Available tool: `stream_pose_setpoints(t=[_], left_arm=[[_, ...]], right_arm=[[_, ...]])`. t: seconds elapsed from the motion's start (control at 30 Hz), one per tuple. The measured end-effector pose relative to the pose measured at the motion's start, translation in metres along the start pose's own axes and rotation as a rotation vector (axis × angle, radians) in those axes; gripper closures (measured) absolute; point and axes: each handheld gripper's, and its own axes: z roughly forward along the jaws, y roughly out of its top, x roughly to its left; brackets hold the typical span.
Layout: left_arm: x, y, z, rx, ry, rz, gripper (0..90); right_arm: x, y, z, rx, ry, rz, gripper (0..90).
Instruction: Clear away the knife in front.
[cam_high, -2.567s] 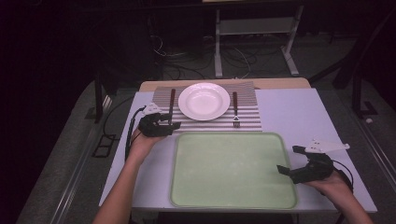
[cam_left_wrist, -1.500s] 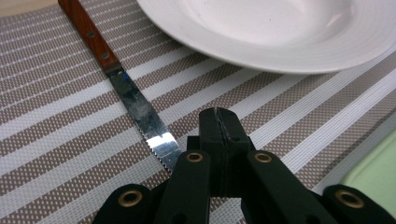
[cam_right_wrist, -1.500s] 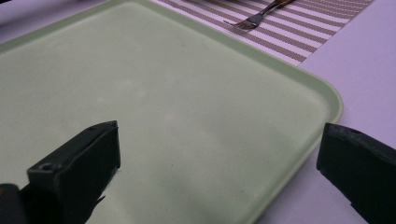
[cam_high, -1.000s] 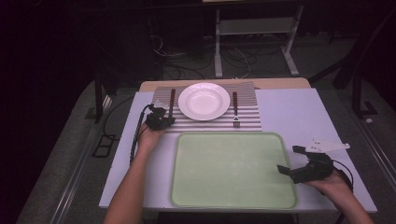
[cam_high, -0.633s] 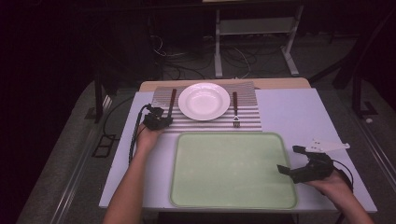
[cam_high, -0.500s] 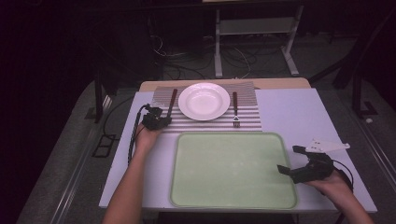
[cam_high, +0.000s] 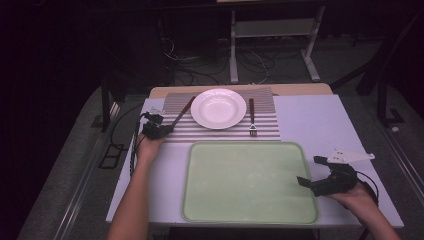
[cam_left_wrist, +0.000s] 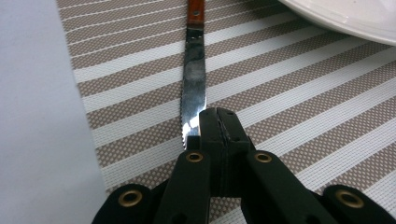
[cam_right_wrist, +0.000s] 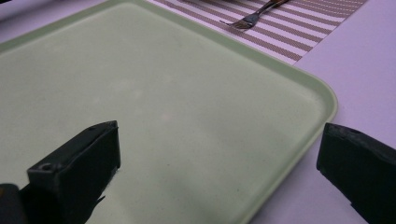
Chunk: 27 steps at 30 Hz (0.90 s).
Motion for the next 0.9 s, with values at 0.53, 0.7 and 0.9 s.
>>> stream_pose_setpoints(t=[0.53,0.7,0.9], left_arm=[[-0.011,0.003,-0.023,-0.035,-0.04,0.029,62.8],[-0.018,0.003,-0.036,-0.064,-0.087,0.03,48.4],[-0.033,0.001,-0.047,-0.089,-0.158,0.054,35.2]], right_arm=[[0.0,0.0,0.0,-0.002,0.001,-0.001,0.0],[0.0,0.0,-0.001,-0.004,0.002,0.001,0.0],[0.0,0.0,-0.002,-0.008,0.002,0.004,0.0]])
